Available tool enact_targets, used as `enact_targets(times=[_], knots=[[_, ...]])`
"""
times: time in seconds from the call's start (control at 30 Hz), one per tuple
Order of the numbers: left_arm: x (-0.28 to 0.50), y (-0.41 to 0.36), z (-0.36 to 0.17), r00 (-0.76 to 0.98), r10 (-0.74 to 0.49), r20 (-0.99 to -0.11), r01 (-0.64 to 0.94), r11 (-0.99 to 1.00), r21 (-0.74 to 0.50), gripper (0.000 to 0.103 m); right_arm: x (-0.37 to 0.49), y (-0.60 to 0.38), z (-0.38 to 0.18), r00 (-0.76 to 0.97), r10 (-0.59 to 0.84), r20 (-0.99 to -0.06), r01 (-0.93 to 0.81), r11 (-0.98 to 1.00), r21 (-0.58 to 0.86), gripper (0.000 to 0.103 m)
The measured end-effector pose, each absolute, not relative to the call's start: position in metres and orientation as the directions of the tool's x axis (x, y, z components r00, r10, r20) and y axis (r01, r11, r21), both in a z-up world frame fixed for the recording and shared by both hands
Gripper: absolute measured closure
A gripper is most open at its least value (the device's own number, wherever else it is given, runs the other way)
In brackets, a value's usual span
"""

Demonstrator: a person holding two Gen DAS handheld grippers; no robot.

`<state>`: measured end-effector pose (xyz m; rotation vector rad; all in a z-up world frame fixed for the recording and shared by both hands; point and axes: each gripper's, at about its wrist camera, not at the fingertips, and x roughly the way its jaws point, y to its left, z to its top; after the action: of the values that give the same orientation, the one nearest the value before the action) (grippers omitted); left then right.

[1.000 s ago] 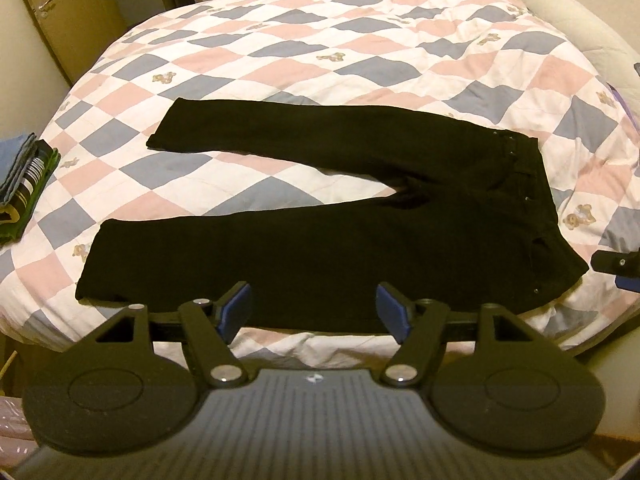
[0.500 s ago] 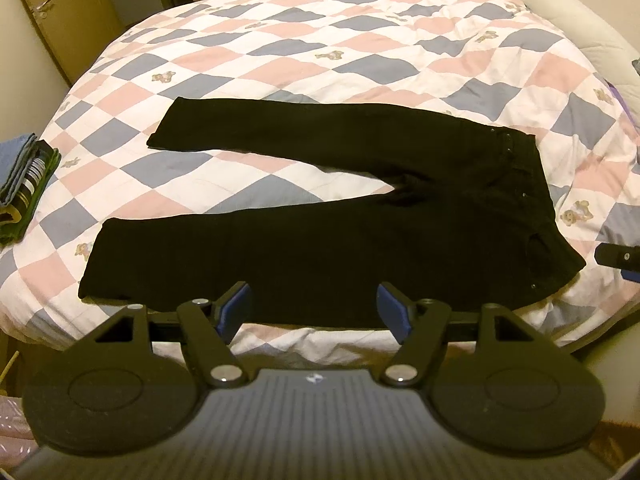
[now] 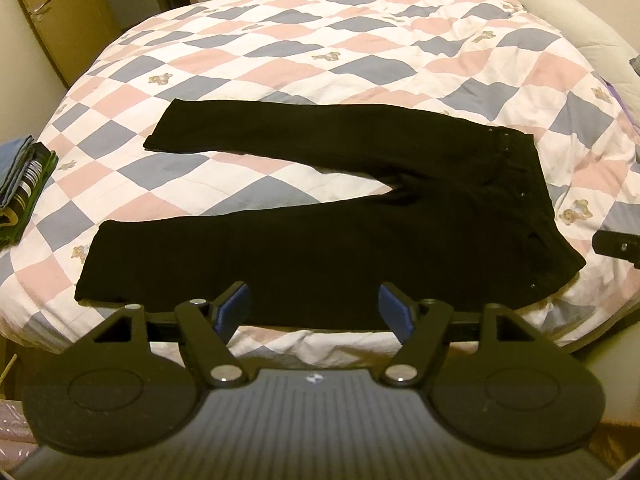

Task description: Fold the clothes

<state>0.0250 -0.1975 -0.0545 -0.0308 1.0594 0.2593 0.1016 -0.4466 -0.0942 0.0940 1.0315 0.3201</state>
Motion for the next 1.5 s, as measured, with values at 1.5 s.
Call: enact_targets(times=[1.5], knots=[[0.341,-0.148,-0.237,0.339,-0.122,-0.933,0.303,0.953,-0.014,0.058,0.313,-0.413,-0.261,0.364,0.417,-0.833,-0.013,0.896,0.443,0.022]])
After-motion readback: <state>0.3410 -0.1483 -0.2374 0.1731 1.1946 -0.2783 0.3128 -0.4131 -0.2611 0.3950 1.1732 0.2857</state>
